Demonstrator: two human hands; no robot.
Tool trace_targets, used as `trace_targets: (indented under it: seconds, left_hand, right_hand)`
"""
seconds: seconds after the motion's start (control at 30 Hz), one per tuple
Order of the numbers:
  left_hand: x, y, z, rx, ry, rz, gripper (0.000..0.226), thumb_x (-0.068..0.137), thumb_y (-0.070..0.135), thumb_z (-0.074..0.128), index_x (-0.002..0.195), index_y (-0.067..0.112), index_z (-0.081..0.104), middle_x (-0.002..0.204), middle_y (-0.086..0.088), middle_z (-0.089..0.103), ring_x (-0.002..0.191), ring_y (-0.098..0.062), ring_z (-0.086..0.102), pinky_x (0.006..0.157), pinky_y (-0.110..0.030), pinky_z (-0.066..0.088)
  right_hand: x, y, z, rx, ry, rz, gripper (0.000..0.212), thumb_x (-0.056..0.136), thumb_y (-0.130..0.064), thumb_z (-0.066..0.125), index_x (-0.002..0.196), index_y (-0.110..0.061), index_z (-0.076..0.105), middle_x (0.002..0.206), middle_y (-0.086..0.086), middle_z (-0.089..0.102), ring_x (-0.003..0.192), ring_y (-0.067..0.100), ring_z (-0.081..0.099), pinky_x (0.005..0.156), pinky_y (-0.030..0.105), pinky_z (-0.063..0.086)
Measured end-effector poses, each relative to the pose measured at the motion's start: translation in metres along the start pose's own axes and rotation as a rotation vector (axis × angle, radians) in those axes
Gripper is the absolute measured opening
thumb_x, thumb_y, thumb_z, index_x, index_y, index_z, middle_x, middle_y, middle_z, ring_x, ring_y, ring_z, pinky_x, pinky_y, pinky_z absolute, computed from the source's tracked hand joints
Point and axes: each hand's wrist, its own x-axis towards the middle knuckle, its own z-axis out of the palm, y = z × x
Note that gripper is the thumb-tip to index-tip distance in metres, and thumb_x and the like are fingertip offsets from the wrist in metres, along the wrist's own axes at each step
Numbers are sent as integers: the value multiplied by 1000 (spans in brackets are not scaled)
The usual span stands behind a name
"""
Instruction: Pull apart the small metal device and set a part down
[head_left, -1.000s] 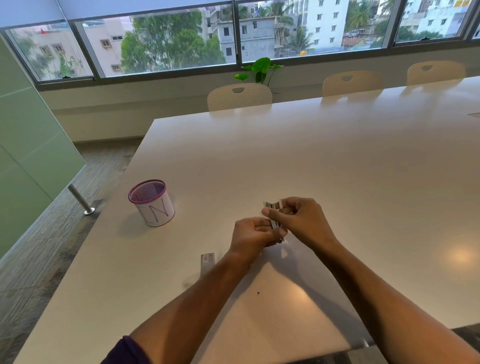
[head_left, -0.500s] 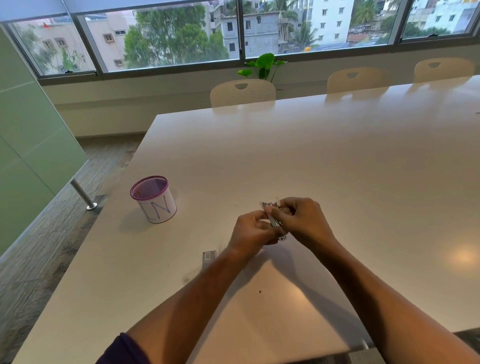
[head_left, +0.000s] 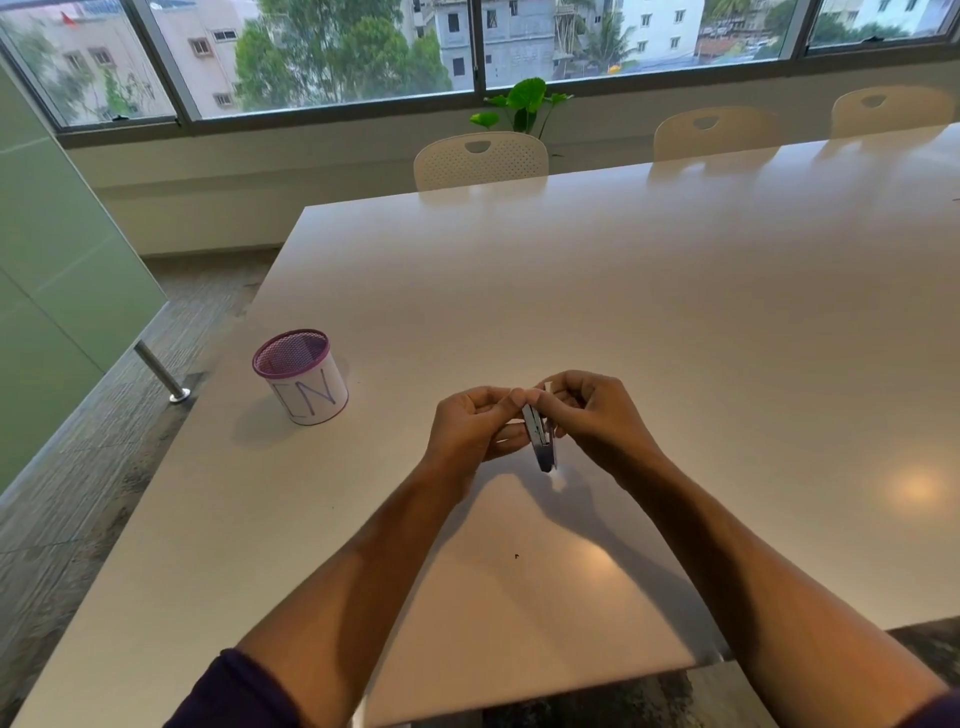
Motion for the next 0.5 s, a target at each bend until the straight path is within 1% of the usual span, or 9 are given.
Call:
trace_targets:
  seconds: [0.03,0.1,0.17,0.23,0.27,0.33,0.4,0.43,0.5]
  left_hand:
    - [0,1,-1,-5,2,-16,31,91,29,74,108,3,72,79,-4,80,67,-15,75,74,-31,65]
    - [-1,3,-1,2,8,-23,38,87,31,75,110,2,71,86,-9,81,74,-21,78,77,-34,66]
    - [-2,5,0,40,26,-2,47,81,36,77,111,0,70,93,-15,81,80,-25,79,79,-35,66]
    - [-2,4,2,100,50,40,40,87,31,76,110,-1,69,90,-15,80,78,-21,79,76,-33,66]
    - [-2,3,4,130,65,65,34,91,26,74,110,-2,69,86,-13,79,75,-19,78,75,-32,65]
    - [-1,1,8,173,105,109,27,96,22,70,109,-2,68,83,-8,76,72,-16,78,74,-30,65]
    - [0,1,12,145,153,125,22,98,16,66,108,-3,66,86,-11,75,69,-15,77,69,-27,64]
    - [1,1,11,80,188,113,19,100,12,64,107,-5,65,88,-15,74,67,-15,76,67,-25,63]
    - [2,4,6,-108,268,54,12,101,7,60,105,-4,64,90,-19,72,66,-14,75,68,-26,65]
  right_hand:
    - [0,1,1,-10,-9,3,27,92,-30,74,88,-4,73,77,28,67,65,24,61,69,42,58]
    - [2,3,3,-40,-23,20,27,93,-29,72,88,-3,71,78,31,63,67,26,57,69,41,55]
    - [4,4,6,-79,-16,37,21,94,-27,70,87,-8,69,74,24,60,68,29,56,70,41,54]
    - [5,4,10,-132,3,37,15,97,-23,65,90,-10,67,78,18,63,74,34,62,71,41,57]
    - [5,4,12,-166,12,31,14,98,-21,63,92,-8,66,82,17,65,78,35,64,71,40,58]
    - [4,3,18,-220,32,4,14,100,-18,58,93,-7,63,84,13,64,79,31,64,70,38,57]
    - [5,3,22,-252,109,-15,14,101,-17,55,91,-9,61,84,8,62,79,27,62,70,40,55]
    - [7,3,20,-223,187,8,15,103,-18,53,91,-11,60,85,6,62,80,25,61,70,40,54]
    - [10,2,11,-34,343,113,19,105,-26,50,97,-15,61,91,5,66,86,26,65,73,39,55]
